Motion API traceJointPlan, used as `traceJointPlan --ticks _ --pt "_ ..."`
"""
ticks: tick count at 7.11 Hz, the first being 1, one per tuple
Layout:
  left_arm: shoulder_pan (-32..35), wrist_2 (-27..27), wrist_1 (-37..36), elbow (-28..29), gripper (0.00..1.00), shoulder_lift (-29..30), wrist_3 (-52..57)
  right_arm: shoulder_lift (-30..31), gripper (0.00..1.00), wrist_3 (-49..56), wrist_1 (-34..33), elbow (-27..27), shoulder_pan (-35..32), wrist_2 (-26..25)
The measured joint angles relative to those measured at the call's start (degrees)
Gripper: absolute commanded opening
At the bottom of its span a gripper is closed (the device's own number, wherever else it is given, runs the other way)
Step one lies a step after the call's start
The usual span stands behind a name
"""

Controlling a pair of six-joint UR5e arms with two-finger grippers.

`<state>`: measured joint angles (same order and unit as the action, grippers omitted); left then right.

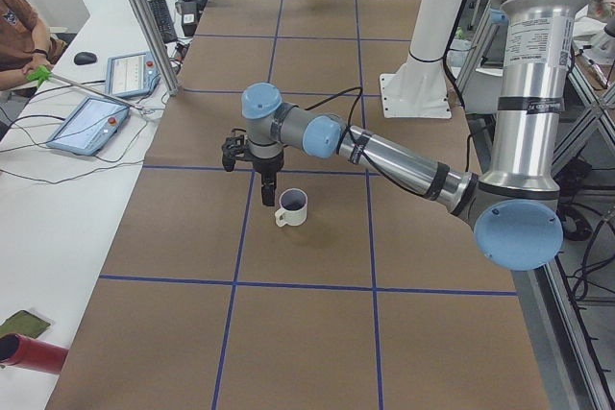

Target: Left arm hands cup to right arm to dump lemon

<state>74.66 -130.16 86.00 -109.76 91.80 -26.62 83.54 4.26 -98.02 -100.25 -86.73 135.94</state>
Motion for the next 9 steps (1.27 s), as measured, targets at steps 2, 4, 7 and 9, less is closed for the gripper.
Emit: traceJointPlan --ticks 2,4,7,9 --pt "0.6 3.2 1.0 1.7 1.00 -0.4 0.1 7.2 1.00 0.9 1.1 -1.0 -2.5 0.4" --pt "1.3 6.8 1.7 4.5 1.00 -0.8 1.1 9.8 1.00 0.5 1.3 -0.7 -3.0 -0.8" --pt "8.6 5.8 0.7 6.9 1.00 -2.2 17.6 10.3 1.00 -0.8 1.5 -0.3 -3.0 -0.7" --pt "12.8 2.2 0.9 9.6 1.00 -3.1 26.5 10.3 1.00 -1.0 2.6 0.7 -3.0 -0.6"
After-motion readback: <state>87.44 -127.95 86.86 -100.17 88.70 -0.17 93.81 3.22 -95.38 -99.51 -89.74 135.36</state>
